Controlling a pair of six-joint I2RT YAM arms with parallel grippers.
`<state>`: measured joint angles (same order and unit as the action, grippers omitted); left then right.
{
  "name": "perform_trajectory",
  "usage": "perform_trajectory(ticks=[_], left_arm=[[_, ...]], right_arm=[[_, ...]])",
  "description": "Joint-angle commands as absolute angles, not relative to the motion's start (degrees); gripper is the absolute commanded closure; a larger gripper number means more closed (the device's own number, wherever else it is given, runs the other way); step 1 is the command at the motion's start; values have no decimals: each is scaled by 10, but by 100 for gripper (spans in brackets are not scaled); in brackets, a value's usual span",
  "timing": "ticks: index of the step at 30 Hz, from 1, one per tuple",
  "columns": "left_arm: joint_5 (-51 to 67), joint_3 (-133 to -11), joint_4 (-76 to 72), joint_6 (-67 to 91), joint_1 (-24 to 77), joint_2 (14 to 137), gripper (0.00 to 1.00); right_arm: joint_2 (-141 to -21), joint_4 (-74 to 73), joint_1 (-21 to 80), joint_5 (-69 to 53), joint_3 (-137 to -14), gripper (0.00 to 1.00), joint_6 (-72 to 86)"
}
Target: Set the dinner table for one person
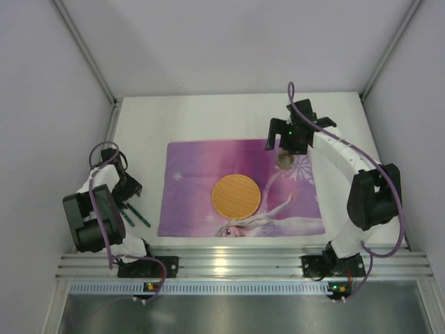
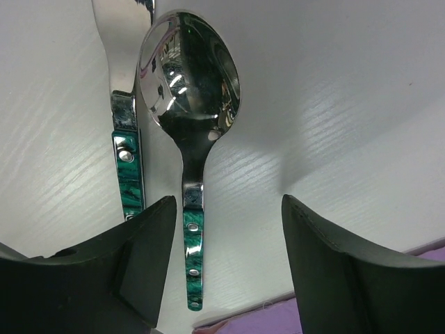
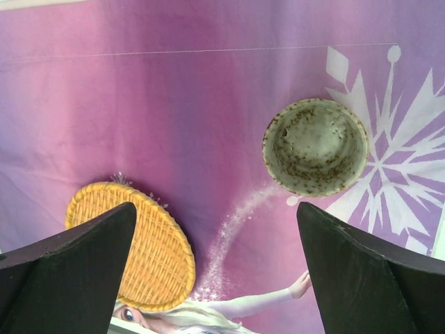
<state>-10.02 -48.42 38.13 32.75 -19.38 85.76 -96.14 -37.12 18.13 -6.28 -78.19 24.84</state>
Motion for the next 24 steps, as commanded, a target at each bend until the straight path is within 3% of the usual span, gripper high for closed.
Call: perform_trajectory(ticks=[1,5,9,12,15,20,24], left_arm=[[-87,-478,359,318,-205,870,34],[-71,-474,351,319,-213,882,41],[-61,-475,348,317,-213,896,58],[-57,-475,345,315,-214,903,73],[-48,-478,345,313,-214,916,98],[-3,-490,337,306,-214,919,100],[110,-517,305,322,-213,867,100]], right_arm=[[-957,-371,176,-53,-808,0,237],[-954,-371,174,-48,-802,0,237],[-950,-372,169,-44,-800,0,235],[-950,-372,164,-44,-798,0,236],[-949,-370,160,-42,-796,0,236],[-940,-373,158,-34,-812,0,228],[-928,-381,167,-44,-859,0,239]])
